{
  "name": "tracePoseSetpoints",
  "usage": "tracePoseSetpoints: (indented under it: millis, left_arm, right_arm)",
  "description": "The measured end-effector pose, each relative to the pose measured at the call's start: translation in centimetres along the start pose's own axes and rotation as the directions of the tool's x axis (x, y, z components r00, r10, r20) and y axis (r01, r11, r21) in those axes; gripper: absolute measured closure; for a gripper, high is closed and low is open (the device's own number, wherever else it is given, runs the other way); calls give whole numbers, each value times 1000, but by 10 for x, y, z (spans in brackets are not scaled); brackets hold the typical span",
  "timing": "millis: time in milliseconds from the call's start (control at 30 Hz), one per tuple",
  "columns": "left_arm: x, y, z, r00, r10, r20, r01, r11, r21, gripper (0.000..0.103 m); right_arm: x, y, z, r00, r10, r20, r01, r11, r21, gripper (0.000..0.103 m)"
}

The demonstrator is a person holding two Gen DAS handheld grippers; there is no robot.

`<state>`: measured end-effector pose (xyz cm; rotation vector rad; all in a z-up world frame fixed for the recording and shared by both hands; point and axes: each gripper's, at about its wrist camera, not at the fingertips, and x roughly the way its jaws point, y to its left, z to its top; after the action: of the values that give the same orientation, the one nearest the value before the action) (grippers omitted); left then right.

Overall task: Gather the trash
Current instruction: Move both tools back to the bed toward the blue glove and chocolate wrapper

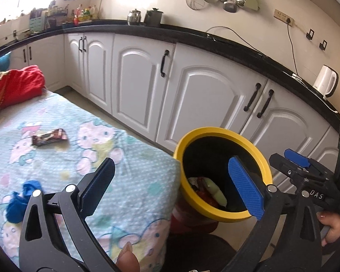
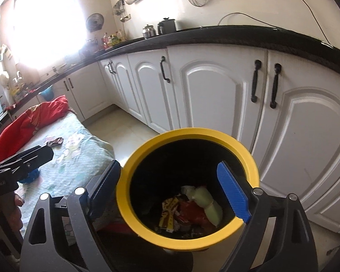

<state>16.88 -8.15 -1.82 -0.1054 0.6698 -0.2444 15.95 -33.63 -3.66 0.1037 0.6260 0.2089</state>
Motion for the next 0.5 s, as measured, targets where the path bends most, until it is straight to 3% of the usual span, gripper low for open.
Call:
tracePoseSetpoints:
  millis: [500]
  left_arm:
    - [-41,83,-17,987,159,13,-158,986,-49,11]
  right_arm:
    - [16,76,19,987,156,-31,-158,983,-96,18]
